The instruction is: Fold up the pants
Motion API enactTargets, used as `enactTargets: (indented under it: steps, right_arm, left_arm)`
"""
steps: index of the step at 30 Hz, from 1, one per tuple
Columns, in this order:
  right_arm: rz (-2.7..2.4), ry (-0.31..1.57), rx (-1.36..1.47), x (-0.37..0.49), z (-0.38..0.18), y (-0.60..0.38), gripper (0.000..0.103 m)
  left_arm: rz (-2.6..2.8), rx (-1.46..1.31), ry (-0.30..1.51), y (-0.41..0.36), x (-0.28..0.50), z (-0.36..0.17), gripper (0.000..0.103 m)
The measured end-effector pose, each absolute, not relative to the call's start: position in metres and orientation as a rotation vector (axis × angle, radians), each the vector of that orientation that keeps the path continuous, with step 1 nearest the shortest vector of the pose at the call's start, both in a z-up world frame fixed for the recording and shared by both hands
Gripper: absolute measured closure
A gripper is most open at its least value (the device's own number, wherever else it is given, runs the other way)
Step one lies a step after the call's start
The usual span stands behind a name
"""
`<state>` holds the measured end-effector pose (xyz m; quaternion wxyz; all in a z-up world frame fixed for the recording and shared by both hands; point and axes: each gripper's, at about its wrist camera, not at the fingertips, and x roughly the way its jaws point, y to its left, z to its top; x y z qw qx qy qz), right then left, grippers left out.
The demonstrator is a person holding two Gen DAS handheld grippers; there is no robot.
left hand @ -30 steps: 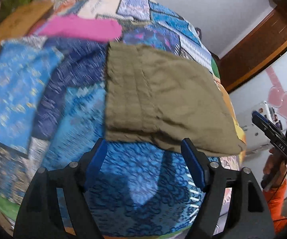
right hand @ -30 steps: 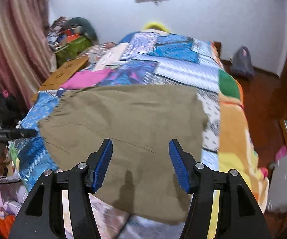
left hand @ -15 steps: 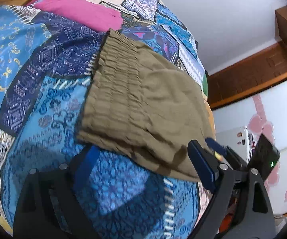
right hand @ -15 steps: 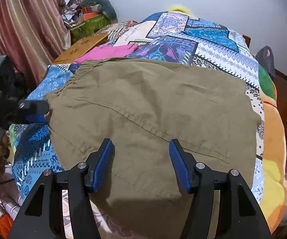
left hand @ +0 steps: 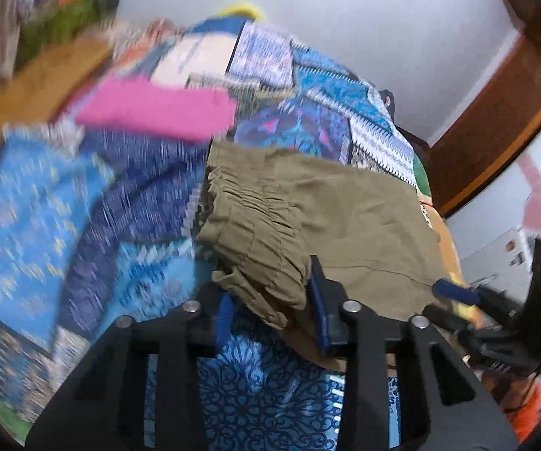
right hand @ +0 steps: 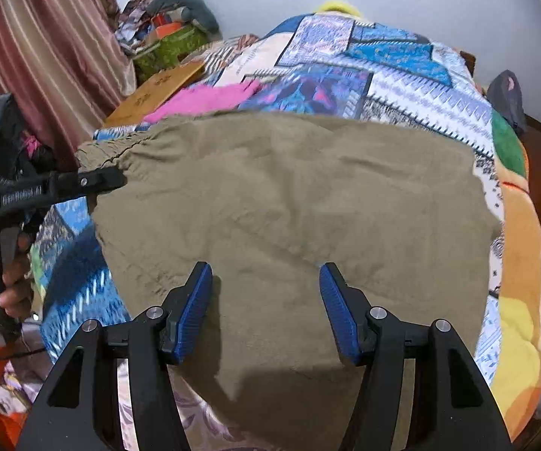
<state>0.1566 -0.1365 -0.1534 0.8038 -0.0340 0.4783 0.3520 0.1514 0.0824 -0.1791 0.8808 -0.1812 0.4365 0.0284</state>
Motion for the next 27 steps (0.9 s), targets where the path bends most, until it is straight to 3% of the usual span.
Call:
enactTargets:
  steps: [10, 17, 27]
  right_arm:
    - [0.76, 1.039, -0.102, 0.17, -0.16, -0.109, 0.047]
    - [0.829, 1.064, -0.129, 0.159, -0.167, -0.086, 0.045]
    - [0.703, 1.003, 0.002, 0.137, -0.144, -0.168, 0.046]
  left_arm:
    - [0.118, -0.039, 0.678, 0.046, 0.137, -0.107, 0.072]
    - [0.083, 0.067, 0.624, 0.021, 0.134, -0.088, 0.073]
    - [-0.015, 0.219, 0.584, -0.031, 0.137, -0.073, 0.073]
